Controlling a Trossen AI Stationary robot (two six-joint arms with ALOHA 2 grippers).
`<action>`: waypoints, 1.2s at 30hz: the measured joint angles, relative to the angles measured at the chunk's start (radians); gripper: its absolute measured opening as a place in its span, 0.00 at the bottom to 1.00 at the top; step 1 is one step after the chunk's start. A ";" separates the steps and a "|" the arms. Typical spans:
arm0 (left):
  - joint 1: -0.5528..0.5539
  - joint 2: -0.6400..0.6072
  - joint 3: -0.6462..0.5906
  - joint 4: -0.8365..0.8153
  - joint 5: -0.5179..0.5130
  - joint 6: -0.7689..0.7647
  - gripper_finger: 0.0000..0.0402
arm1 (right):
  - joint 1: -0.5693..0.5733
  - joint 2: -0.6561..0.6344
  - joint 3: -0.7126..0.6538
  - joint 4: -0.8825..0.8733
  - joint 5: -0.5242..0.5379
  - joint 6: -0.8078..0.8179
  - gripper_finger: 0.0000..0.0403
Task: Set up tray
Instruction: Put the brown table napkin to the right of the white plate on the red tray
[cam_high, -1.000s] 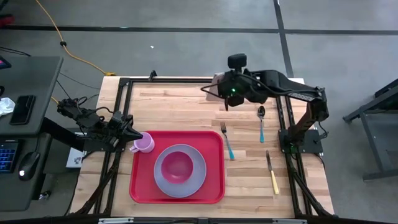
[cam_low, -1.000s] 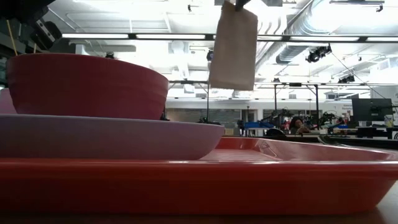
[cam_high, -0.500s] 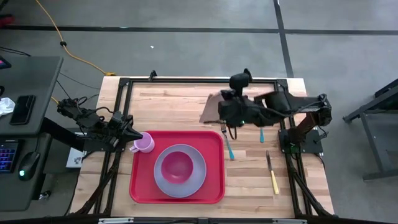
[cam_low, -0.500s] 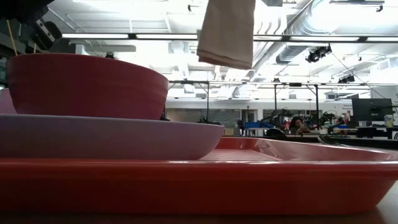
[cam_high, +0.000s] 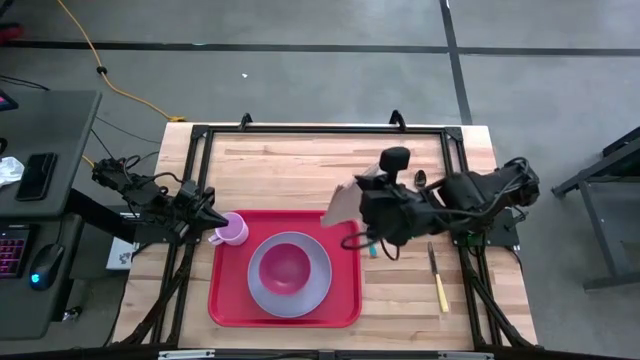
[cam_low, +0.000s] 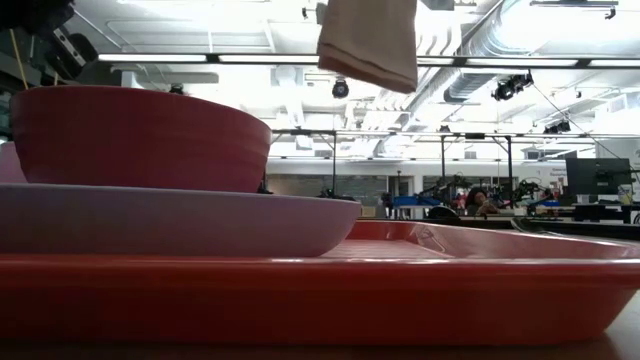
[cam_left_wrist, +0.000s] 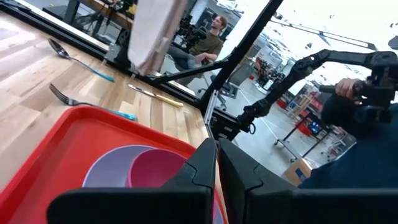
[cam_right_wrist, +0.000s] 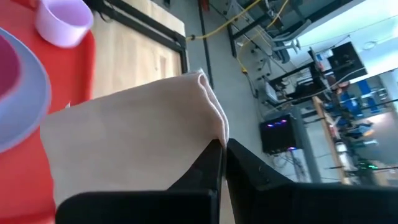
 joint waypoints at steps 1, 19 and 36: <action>0.000 0.000 0.000 0.000 0.004 0.000 0.12 | 0.011 0.000 0.000 -0.002 -0.002 0.022 0.00; 0.000 0.000 0.000 0.003 -0.004 -0.025 0.12 | 0.188 0.049 -0.001 -0.102 -0.179 0.362 0.00; 0.000 0.000 0.000 0.007 -0.035 -0.027 0.12 | 0.343 0.052 -0.001 -0.163 -0.291 0.562 0.00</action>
